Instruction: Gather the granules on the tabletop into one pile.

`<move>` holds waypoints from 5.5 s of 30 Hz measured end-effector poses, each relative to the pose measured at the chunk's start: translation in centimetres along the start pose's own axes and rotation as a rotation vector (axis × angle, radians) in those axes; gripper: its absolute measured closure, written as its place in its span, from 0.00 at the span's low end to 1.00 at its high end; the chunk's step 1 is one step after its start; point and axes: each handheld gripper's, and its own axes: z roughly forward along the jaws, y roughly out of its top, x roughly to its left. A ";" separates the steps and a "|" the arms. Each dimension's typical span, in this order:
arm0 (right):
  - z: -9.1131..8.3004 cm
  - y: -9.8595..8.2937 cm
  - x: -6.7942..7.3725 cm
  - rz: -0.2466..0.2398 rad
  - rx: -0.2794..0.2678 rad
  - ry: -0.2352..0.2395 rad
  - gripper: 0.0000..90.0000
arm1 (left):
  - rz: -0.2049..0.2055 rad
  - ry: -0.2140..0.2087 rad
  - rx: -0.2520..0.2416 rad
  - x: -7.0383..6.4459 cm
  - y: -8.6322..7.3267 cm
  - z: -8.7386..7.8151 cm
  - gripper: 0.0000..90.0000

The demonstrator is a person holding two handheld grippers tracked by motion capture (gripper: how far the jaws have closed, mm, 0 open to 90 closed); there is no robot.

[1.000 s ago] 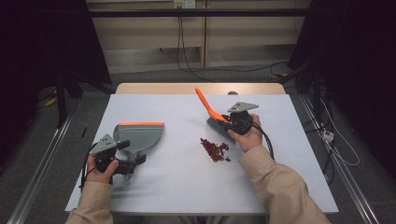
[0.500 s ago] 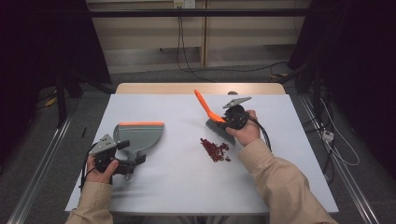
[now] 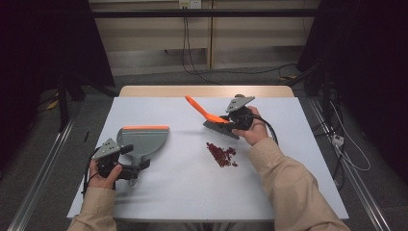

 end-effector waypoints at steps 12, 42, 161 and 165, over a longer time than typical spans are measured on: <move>1.6 -0.1 0.5 -0.120 0.006 0.124 0.79 | -0.005 0.004 -0.001 0.1 0.0 0.0 0.05; -2.0 -0.7 3.2 -0.205 -0.013 0.245 0.79 | -0.004 0.009 -0.006 0.0 0.1 -0.2 0.05; -1.9 0.7 10.6 0.683 -0.147 -0.226 0.79 | 0.009 0.002 -0.006 -0.3 0.3 0.2 0.05; 0.0 0.9 11.1 0.691 -0.138 -0.196 0.79 | 0.006 0.001 -0.002 -0.4 0.3 0.2 0.05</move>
